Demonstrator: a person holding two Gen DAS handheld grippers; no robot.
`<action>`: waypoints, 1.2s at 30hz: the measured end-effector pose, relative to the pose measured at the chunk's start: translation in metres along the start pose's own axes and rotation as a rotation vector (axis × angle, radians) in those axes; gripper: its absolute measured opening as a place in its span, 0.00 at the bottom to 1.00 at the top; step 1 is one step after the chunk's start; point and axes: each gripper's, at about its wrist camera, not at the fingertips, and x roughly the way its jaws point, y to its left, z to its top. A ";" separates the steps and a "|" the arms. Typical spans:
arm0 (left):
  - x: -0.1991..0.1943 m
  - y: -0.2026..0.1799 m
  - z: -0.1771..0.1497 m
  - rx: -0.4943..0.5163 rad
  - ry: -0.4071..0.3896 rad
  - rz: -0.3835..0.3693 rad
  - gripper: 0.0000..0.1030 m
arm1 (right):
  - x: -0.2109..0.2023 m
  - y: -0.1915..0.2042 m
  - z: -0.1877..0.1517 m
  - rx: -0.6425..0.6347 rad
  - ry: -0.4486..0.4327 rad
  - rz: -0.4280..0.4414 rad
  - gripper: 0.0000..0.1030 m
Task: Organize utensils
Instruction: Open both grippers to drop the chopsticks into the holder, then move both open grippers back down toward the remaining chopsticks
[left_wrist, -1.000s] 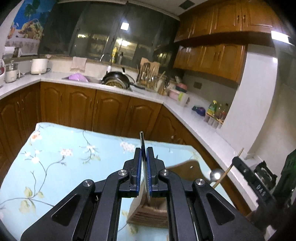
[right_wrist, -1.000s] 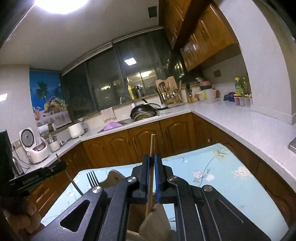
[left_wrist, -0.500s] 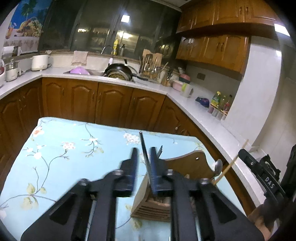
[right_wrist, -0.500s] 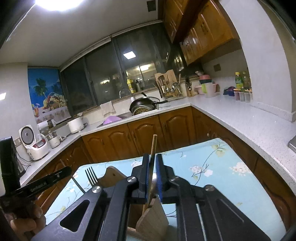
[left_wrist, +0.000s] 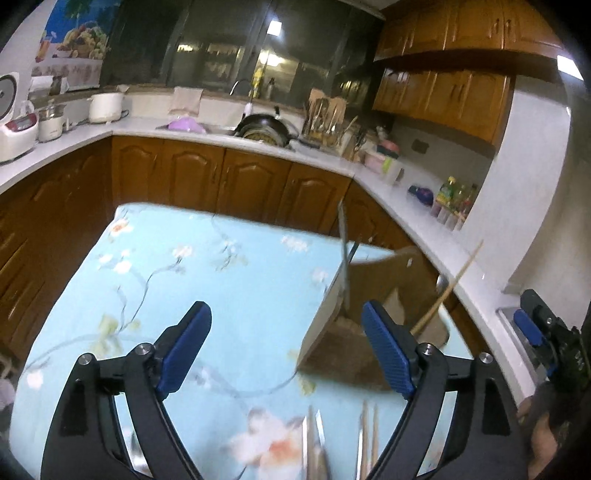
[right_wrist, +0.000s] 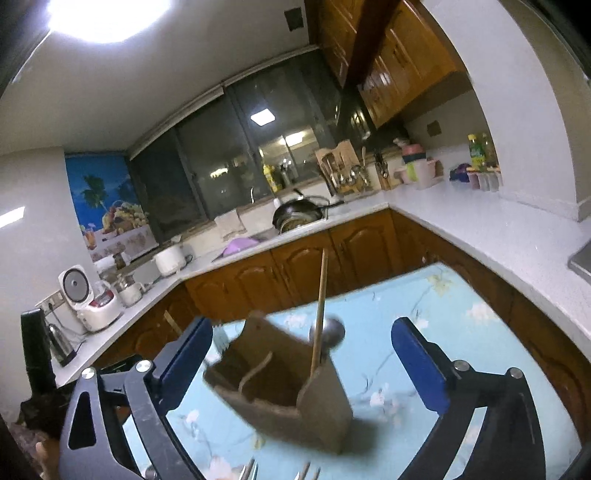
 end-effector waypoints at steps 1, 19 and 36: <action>-0.002 0.003 -0.005 0.001 0.013 0.006 0.84 | -0.003 0.000 -0.004 0.001 0.013 0.002 0.96; -0.021 0.023 -0.109 0.009 0.241 0.037 0.84 | -0.036 -0.016 -0.098 0.055 0.293 -0.054 0.97; 0.029 -0.014 -0.109 0.145 0.344 0.045 0.83 | 0.018 -0.006 -0.126 0.008 0.488 -0.087 0.47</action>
